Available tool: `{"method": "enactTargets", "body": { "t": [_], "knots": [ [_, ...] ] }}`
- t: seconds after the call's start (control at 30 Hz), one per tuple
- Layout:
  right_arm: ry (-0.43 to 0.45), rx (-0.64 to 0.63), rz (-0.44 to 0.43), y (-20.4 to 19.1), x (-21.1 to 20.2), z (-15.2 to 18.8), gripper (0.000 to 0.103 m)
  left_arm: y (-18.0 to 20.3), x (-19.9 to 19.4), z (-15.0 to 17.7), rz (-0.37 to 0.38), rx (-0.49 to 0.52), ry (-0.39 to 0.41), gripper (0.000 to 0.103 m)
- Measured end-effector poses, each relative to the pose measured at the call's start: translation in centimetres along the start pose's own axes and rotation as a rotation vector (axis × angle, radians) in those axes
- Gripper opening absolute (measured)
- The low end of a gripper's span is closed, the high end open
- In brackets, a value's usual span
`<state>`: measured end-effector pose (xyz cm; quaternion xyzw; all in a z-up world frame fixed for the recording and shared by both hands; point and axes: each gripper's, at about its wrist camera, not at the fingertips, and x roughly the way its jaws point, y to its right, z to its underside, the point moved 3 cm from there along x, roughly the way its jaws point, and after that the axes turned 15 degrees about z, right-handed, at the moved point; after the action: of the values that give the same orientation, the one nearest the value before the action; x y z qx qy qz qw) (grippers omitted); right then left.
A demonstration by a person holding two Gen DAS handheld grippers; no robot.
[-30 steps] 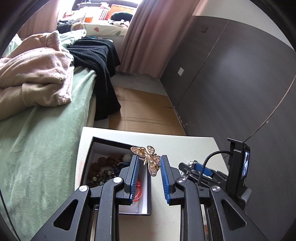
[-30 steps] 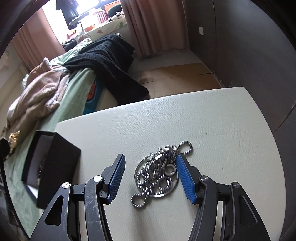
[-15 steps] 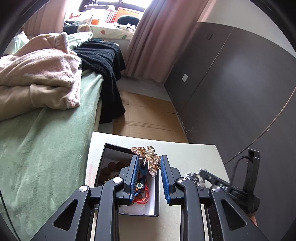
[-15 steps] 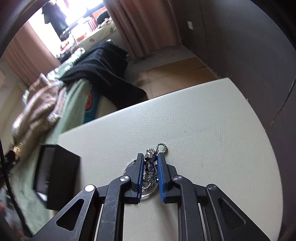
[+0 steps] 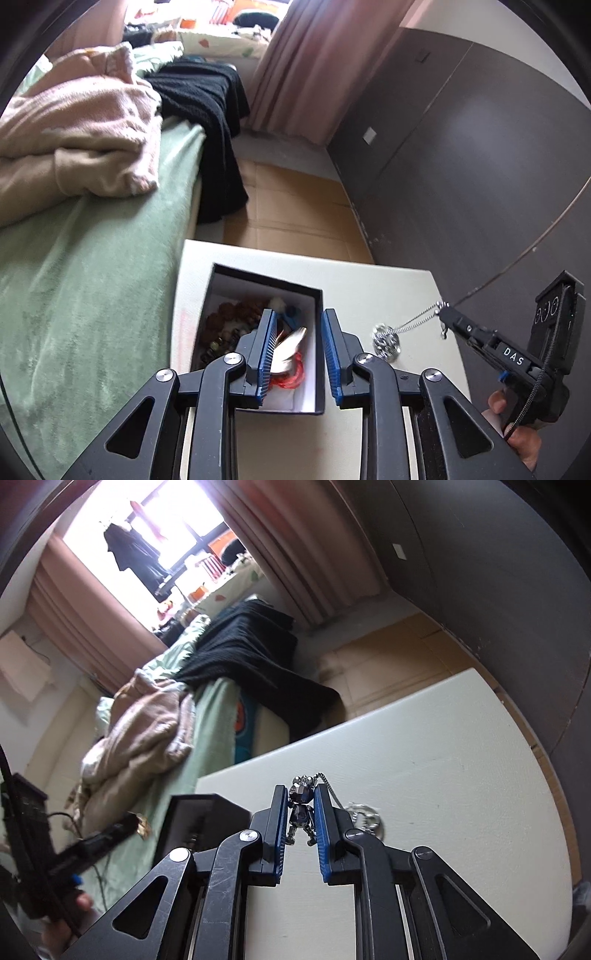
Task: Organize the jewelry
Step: 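Carry the silver chain over the black box and open the right gripper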
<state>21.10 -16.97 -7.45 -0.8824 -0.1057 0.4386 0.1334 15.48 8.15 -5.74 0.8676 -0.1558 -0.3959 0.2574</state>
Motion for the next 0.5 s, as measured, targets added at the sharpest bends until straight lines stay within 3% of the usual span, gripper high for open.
{"method": "enactTargets", "body": {
  "t": [0.1, 0.13, 0.5],
  "knots": [
    [0.019, -0.008, -0.019, -0.9, -0.5, -0.2, 0.015, -0.3, -0.5, -0.2, 0.008, -0.017, 0.013, 0.062],
    [0.022, -0.008, -0.023, -1.1, -0.7, -0.3, 0.015, -0.5, -0.9, -0.3, 0.008, -0.024, 0.028, 0.064],
    [0.092, -0.041, -0.088, -4.2, -4.2, -1.5, 0.015, -1.3, -4.3, -1.5, -0.008, -0.039, 0.106, 0.071]
  ]
}}
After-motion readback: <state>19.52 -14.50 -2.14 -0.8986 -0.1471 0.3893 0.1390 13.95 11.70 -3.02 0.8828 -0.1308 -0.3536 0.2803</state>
